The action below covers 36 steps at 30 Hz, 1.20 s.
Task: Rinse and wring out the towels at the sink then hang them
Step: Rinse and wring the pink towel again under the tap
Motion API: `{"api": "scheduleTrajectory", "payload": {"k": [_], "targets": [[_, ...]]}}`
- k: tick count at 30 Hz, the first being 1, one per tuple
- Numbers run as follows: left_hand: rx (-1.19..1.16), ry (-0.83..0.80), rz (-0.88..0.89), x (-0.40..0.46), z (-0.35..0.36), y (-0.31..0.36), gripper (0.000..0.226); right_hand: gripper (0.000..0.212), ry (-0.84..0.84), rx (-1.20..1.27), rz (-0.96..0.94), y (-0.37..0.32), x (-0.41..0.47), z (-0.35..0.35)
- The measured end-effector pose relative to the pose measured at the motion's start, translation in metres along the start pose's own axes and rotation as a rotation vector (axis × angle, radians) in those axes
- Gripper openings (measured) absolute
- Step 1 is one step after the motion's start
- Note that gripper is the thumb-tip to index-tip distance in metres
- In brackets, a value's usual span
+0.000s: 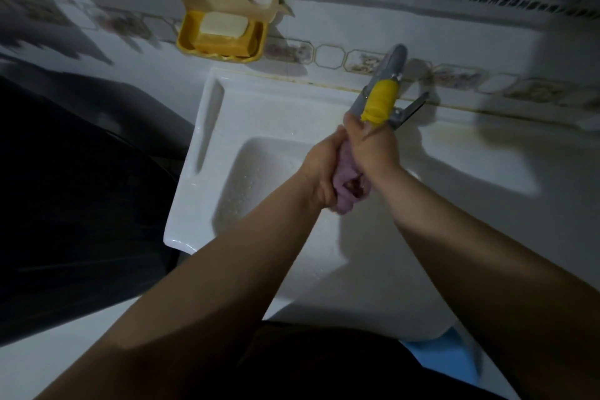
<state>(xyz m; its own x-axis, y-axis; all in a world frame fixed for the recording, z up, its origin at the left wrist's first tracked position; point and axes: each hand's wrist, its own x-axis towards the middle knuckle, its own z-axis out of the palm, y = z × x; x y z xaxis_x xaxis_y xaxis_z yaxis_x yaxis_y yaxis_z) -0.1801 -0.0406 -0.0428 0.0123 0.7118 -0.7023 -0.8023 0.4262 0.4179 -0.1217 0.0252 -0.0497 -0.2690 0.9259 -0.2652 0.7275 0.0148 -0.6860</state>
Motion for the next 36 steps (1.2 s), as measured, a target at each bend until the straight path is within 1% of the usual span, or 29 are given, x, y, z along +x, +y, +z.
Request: {"api": "scheduleTrajectory", "payload": {"k": [2, 4, 5, 6, 8, 9, 10, 11, 12, 13, 15, 16, 17, 19, 20, 22, 23, 24, 25, 26, 27, 28, 29, 31, 32, 33, 35, 36], "targets": [[0.084, -0.06, -0.017, -0.003, -0.004, 0.001, 0.043, 0.034, -0.141, -0.003, 0.064, 0.013, 0.016, -0.01], [0.164, -0.103, 0.01, -0.012, -0.018, 0.011, 0.034, 0.027, -0.253, 0.15, 0.202, 0.022, 0.019, -0.02], [0.181, -0.105, 0.03, -0.014, -0.025, 0.016, 0.027, 0.028, -0.295, 0.243, 0.249, 0.027, 0.018, -0.025], [0.207, -0.08, 0.061, -0.012, -0.034, 0.021, 0.021, 0.026, -0.362, 0.307, 0.257, 0.03, 0.015, -0.034], [0.284, -0.001, 0.124, -0.009, -0.051, 0.026, 0.014, 0.006, -0.543, 0.295, 0.214, 0.038, 0.013, -0.048], [0.325, 0.043, 0.165, -0.008, -0.056, 0.029, 0.011, 0.008, -0.633, 0.241, 0.182, 0.04, 0.01, -0.054], [0.382, 0.081, 0.204, -0.006, -0.06, 0.031, 0.011, 0.02, -0.703, 0.15, 0.147, 0.039, 0.007, -0.059], [0.444, 0.114, 0.23, -0.007, -0.063, 0.032, 0.014, 0.028, -0.733, 0.066, 0.114, 0.041, 0.005, -0.061], [0.49, 0.142, 0.259, -0.006, -0.064, 0.032, 0.018, 0.032, -0.735, 0.019, 0.087, 0.041, 0.003, -0.061], [0.512, 0.154, 0.295, -0.006, -0.066, 0.032, 0.018, 0.03, -0.713, -0.008, 0.068, 0.042, 0.001, -0.06], [0.507, 0.175, 0.361, -0.008, -0.07, 0.031, 0.007, 0.012, -0.612, 0.009, 0.051, 0.041, -0.003, -0.058], [0.492, 0.195, 0.379, -0.009, -0.072, 0.031, 0.006, 0.006, -0.558, 0.056, 0.054, 0.04, -0.005, -0.057], [0.485, 0.203, 0.39, -0.01, -0.074, 0.031, 0.008, 0.013, -0.511, 0.134, 0.067, 0.042, -0.005, -0.055], [0.493, 0.204, 0.383, -0.012, -0.074, 0.029, 0.01, 0.017, -0.488, 0.414, 0.122, 0.041, -0.007, -0.051], [0.491, 0.208, 0.377, -0.013, -0.072, 0.027, 0.009, 0.023, -0.513, 0.581, 0.165, 0.038, -0.01, -0.049], [0.477, 0.244, 0.37, -0.017, -0.066, 0.023, 0.013, 0.043, -0.603, 0.895, 0.26, 0.03, -0.016, -0.046], [0.465, 0.274, 0.361, -0.017, -0.063, 0.021, 0.016, 0.048, -0.603, 1.008, 0.305, 0.026, -0.017, -0.044], [0.446, 0.291, 0.348, -0.015, -0.062, 0.019, 0.019, 0.047, -0.585, 1.092, 0.343, 0.021, -0.02, -0.04], [0.413, 0.313, 0.333, -0.013, -0.06, 0.018, 0.024, 0.042, -0.519, 1.061, 0.321, 0.016, -0.021, -0.037], [0.359, 0.342, 0.316, -0.01, -0.056, 0.015, 0.028, 0.033, -0.405, 0.918, 0.259, 0.013, -0.024, -0.031], [0.289, 0.406, 0.291, -0.007, -0.052, 0.015, 0.029, 0.027, -0.299, 0.679, 0.137, 0.012, -0.028, -0.023], [0.204, 0.462, 0.27, -0.005, -0.048, 0.015, 0.027, 0.026, -0.225, 0.444, 0.003, 0.011, -0.036, -0.013], [0.148, 0.5, 0.254, -0.003, -0.042, 0.013, 0.026, 0.029, -0.189, 0.261, -0.112, 0.012, -0.044, -0.003], [0.09, 0.471, 0.2, -0.004, -0.027, 0.006, 0.024, 0.038, -0.131, 0.013, -0.241, 0.008, -0.059, 0.011], [0.056, 0.451, 0.189, -0.005, -0.019, 0.001, 0.022, 0.04, -0.081, -0.041, -0.242, 0.004, -0.059, 0.014], [0.032, 0.446, 0.194, -0.004, -0.012, -0.003, 0.018, 0.043, -0.018, -0.037, -0.185, 0.003, -0.051, 0.015], [-0.012, 0.442, 0.24, -0.001, -0.002, -0.007, 0.022, 0.048, 0.08, 0.1, -0.009, -0.003, -0.032, 0.012], [-0.002, 0.432, 0.257, 0.001, 0.001, -0.007, 0.025, 0.048, 0.113, 0.15, 0.041, -0.005, -0.027, 0.012]]}}
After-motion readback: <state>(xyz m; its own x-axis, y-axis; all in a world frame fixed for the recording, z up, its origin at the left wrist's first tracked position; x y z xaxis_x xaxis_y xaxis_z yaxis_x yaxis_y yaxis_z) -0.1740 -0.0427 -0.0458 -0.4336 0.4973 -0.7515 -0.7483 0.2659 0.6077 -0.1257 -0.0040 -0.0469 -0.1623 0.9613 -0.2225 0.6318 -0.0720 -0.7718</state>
